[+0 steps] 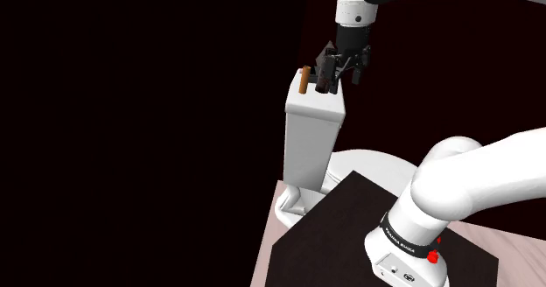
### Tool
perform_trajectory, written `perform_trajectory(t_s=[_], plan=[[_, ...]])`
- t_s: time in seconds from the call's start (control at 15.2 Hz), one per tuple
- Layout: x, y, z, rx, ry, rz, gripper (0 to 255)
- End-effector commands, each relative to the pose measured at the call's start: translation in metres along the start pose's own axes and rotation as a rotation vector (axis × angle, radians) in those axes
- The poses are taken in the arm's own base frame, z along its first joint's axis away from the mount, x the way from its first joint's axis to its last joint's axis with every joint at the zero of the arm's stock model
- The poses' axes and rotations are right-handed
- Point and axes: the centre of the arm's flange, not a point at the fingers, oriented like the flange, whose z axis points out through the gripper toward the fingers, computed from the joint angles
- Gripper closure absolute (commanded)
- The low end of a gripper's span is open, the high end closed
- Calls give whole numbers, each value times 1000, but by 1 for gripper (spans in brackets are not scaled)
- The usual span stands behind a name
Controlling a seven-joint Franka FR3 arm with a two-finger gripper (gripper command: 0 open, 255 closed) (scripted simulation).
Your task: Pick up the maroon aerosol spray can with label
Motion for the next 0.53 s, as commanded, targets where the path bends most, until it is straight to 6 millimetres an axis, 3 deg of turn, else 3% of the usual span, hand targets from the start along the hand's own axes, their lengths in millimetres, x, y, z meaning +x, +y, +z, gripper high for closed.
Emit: perform_trajectory(t_s=[0.0, 0.46], plan=[[0, 0, 0, 0, 0, 0, 0], [62, 73, -4, 45, 17, 3, 0]])
